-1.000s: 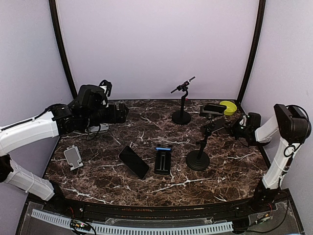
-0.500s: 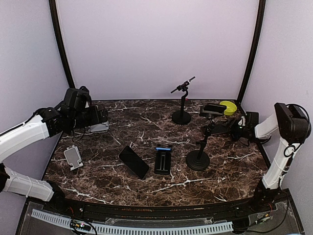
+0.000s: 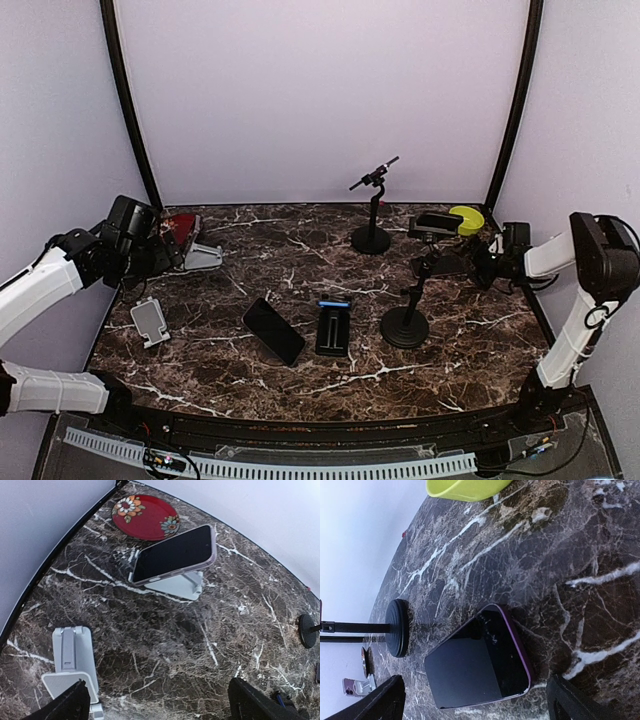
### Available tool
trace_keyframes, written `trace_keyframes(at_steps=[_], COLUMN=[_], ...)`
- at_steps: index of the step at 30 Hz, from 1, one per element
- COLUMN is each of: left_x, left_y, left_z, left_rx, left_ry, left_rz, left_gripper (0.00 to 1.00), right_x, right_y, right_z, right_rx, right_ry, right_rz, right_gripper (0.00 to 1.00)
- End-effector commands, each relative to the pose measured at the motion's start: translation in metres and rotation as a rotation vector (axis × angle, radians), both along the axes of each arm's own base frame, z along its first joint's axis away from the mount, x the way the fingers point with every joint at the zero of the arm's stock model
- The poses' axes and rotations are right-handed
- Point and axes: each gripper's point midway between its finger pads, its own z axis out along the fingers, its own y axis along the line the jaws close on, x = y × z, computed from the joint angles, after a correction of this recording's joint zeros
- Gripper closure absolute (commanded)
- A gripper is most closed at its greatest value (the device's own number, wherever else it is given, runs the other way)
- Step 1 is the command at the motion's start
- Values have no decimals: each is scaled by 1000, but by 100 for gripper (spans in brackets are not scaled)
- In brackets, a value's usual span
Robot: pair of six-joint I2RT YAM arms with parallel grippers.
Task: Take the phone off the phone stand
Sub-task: Place the phone at the center of the board, then pick up the phone stand from the corner of the board.
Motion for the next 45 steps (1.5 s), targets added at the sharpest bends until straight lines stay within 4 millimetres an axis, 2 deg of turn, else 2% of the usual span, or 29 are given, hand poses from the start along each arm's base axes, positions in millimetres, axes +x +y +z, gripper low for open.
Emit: trace_keyframes(at_steps=[1,5,10,18,22,30,33,40,45], left_x=[-27,-38,-48,-51,-54,-59,-56,-47,-43], left_y=[25,43,60,65,66,73,67,58,60], left_z=[-24,-38,-61,-91,-102,-120,-130,-147,-149], left_rx=[29,19,8,-26,-17,-14,-40,-73,-60], left_ry=[127,211,287,355,381,433,444,454,450], left_rz=[86,136,173,201,203,201,170,127,139], left_gripper=[1,1,1,1,1,1,1,1,11], right_x=[-17,-19,-23,-29,-30,-22,-20,-20,-23], right_y=[-6,-7,-14,-17,-18,-12,-10,-8,5], right_z=[-6,6,8,-2,10,79,101,133,154], right_rx=[-27,-21,-46,-68,-88,-91,-106,-145,-159], right_ry=[67,56,83,145,115,-73,-130,-224,-304], right_rz=[-28,-47,-75,-77,-74,-35,-15,6,96], right_gripper=[1,1,1,1,1,1,1,1,1])
